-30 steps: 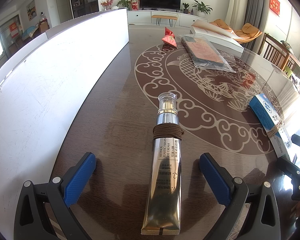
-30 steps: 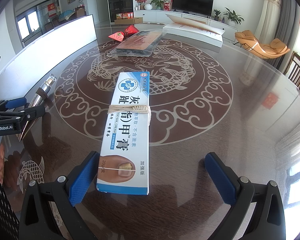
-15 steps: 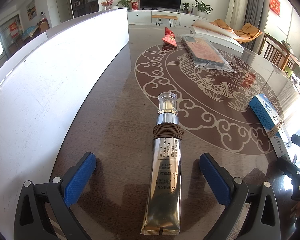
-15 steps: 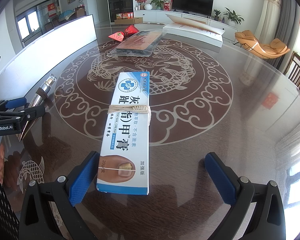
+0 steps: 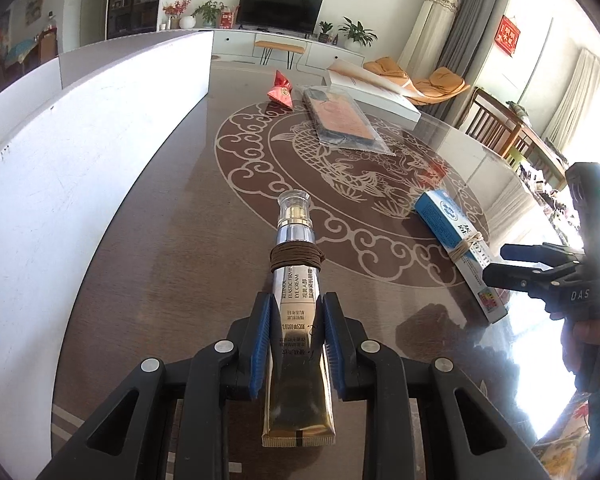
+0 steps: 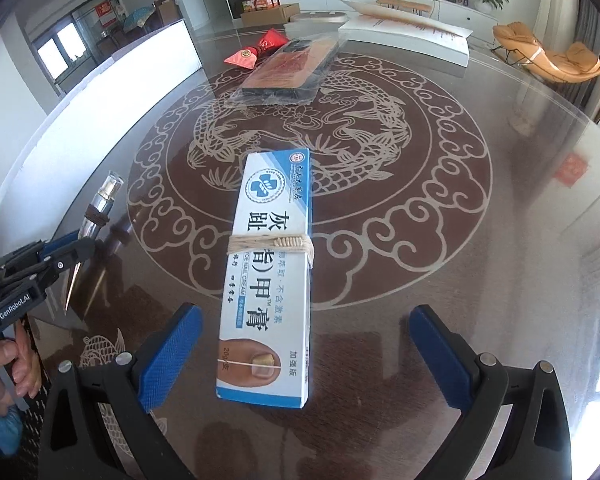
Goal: Organize objects
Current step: 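Carry the gold tube and nail cream box into the white enclosure and open both tools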
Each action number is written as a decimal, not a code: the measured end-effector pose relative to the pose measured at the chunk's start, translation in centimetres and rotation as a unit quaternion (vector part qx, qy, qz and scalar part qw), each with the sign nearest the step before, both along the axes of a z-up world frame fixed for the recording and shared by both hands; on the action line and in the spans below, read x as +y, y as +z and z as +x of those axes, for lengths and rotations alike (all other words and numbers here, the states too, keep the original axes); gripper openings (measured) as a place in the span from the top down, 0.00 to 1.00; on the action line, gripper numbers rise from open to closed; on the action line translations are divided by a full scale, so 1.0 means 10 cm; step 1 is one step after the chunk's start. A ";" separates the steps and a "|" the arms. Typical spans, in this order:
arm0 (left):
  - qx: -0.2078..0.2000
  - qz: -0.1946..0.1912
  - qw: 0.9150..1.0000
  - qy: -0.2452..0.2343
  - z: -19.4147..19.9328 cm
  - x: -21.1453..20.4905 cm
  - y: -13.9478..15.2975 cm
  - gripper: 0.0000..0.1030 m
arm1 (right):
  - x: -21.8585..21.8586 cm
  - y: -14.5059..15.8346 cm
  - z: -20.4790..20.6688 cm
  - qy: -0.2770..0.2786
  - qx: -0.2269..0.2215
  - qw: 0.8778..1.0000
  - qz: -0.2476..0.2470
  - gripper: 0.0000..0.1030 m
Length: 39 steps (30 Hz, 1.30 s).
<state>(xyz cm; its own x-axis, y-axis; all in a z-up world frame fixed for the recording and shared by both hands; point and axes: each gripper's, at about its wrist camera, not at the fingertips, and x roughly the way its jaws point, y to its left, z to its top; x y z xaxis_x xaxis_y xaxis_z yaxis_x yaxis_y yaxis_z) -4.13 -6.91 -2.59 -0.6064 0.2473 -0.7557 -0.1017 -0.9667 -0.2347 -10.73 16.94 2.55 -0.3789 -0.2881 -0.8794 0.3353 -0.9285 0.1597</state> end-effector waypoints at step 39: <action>0.029 -0.050 0.944 0.324 0.52 -2.37 0.83 0.15 | -3.49 1.18 -0.14 0.175 0.089 0.977 -0.081 0.14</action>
<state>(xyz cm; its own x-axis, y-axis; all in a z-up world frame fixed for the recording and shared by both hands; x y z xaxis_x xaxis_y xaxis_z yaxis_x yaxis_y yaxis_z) 1.09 -30.65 5.75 -0.6466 -0.2609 -0.7168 0.5097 -0.8469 -0.1515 -12.11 -17.92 14.30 -0.3755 -0.5579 -0.7401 0.6634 -0.7194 0.2057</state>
